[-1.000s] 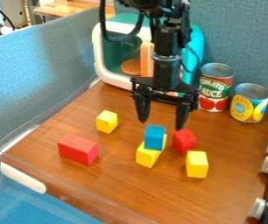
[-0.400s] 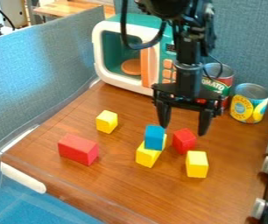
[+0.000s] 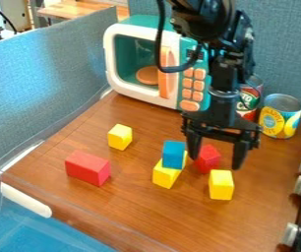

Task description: Put the yellow cube on top of the blue cube

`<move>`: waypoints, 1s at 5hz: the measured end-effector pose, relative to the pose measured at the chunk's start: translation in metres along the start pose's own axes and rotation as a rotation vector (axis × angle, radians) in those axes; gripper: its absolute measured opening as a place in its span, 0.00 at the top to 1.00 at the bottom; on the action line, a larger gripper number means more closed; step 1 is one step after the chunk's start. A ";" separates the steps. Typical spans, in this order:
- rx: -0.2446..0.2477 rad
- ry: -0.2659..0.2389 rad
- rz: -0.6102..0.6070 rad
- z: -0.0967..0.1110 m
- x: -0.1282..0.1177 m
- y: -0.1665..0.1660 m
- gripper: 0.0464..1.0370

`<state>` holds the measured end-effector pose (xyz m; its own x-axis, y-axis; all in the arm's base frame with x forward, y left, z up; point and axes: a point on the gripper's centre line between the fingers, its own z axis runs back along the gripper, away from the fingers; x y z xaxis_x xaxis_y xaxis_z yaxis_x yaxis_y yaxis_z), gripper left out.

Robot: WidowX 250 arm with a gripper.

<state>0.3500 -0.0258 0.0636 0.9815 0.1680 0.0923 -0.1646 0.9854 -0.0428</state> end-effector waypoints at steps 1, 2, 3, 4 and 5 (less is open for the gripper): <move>0.009 0.014 0.029 -0.012 0.000 -0.006 0.04; -0.008 -0.017 0.099 -0.015 0.003 -0.008 0.04; -0.033 -0.028 0.154 -0.016 0.005 -0.011 0.04; -0.058 0.003 0.254 -0.030 0.001 -0.004 0.04; -0.025 0.012 0.280 -0.036 -0.001 -0.001 0.04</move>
<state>0.3528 -0.0278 0.0277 0.8993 0.4329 0.0617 -0.4270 0.8998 -0.0899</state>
